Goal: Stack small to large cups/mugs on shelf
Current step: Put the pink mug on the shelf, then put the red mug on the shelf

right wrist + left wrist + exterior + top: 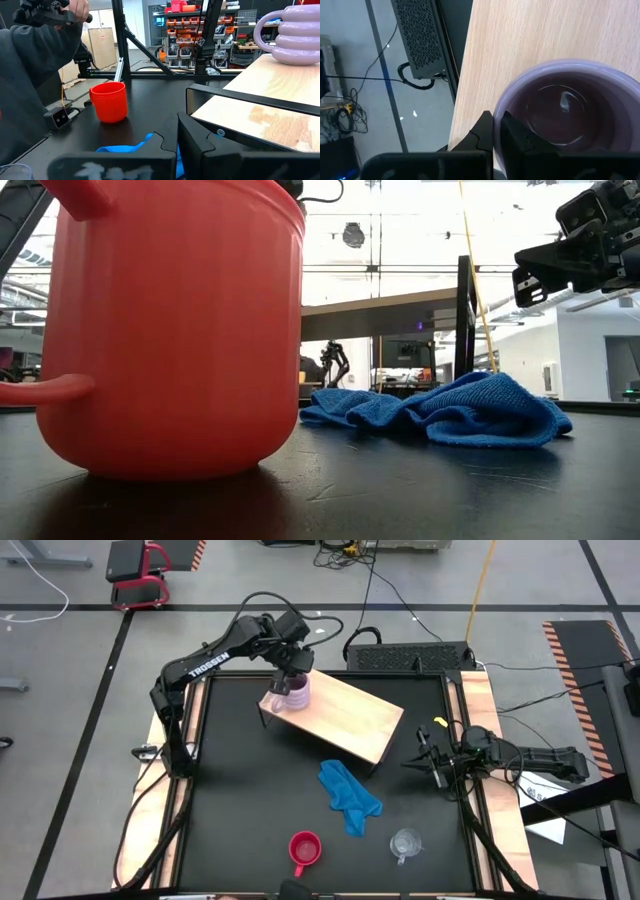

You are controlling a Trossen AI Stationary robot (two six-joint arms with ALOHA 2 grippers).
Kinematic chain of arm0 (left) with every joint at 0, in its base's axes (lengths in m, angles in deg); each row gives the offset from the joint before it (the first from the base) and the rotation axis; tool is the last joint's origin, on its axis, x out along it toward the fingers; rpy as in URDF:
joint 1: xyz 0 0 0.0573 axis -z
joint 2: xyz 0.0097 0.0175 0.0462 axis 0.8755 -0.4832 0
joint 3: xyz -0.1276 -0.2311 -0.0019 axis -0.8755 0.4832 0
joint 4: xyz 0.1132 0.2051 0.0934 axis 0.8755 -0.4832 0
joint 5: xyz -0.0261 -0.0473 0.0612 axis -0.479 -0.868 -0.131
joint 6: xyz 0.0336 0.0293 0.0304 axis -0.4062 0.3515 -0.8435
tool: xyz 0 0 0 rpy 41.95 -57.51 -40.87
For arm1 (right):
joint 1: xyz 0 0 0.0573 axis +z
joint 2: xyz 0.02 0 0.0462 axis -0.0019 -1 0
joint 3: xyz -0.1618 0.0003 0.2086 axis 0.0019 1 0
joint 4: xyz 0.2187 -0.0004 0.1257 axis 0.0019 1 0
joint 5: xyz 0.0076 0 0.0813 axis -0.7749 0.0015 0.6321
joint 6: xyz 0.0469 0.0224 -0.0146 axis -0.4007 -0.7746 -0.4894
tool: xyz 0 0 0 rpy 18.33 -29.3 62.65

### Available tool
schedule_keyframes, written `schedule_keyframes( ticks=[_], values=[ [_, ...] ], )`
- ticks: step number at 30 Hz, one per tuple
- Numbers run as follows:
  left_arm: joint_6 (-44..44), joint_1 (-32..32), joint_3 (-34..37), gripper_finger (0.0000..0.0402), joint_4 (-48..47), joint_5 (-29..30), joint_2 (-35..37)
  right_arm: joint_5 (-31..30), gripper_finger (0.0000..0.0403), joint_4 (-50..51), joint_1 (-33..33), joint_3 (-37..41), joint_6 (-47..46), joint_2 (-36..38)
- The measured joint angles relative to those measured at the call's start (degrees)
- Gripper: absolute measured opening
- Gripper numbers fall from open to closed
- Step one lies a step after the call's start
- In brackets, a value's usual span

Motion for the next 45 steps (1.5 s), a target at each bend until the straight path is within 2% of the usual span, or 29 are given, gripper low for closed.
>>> schedule_keyframes(
  ticks=[25,35,45],
  values=[
    [3.8,1.6,0.1,0.0014,-0.5,1.8,0.1,0.0,0.0,0.0,0.0,0.0,0.0,0.0],
    [4.0,1.7,0.4,0.011,-1.3,0.5,2.1,0.0,0.0,0.0,0.0,0.0,0.0,0.0],
    [2.6,1.7,0.3,0.0128,2.2,2.2,5.8,0.0,0.0,-0.5,0.0,0.0,0.0,0.0]
  ],
)
